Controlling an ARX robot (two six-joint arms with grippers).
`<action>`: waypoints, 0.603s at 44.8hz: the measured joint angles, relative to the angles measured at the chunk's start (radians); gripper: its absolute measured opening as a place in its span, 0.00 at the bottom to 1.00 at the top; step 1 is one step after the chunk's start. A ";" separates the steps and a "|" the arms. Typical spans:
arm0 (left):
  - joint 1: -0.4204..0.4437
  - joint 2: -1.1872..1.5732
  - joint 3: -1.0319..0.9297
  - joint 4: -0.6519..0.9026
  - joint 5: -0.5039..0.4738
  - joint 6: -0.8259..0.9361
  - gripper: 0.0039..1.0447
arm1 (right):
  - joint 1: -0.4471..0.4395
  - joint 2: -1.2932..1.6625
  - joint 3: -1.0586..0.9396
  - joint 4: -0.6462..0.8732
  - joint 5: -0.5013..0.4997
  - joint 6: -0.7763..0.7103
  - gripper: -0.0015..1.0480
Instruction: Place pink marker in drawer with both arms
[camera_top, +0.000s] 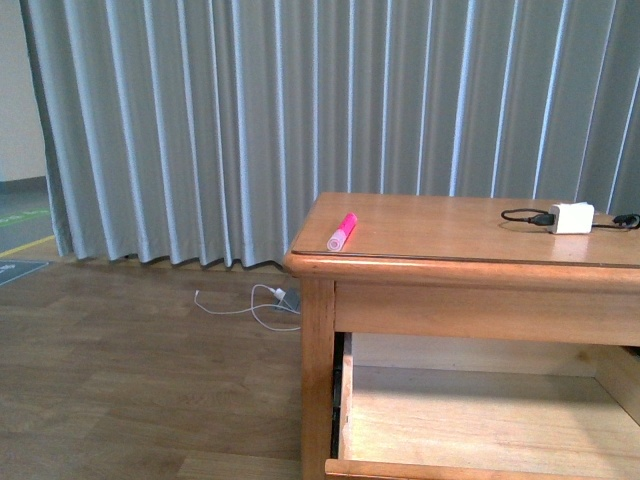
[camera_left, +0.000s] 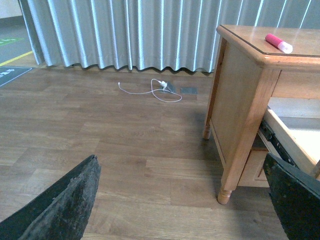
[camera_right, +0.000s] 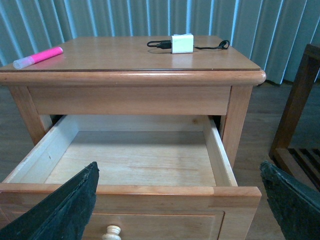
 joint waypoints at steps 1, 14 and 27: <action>0.000 0.000 0.000 0.000 -0.001 0.000 0.94 | 0.000 0.000 0.000 0.000 0.000 0.000 0.92; -0.192 0.367 0.097 0.240 -0.103 -0.146 0.94 | 0.000 -0.001 0.000 0.000 0.000 0.000 0.92; -0.253 0.999 0.436 0.459 -0.074 -0.097 0.94 | 0.000 0.000 0.000 0.000 0.000 0.000 0.92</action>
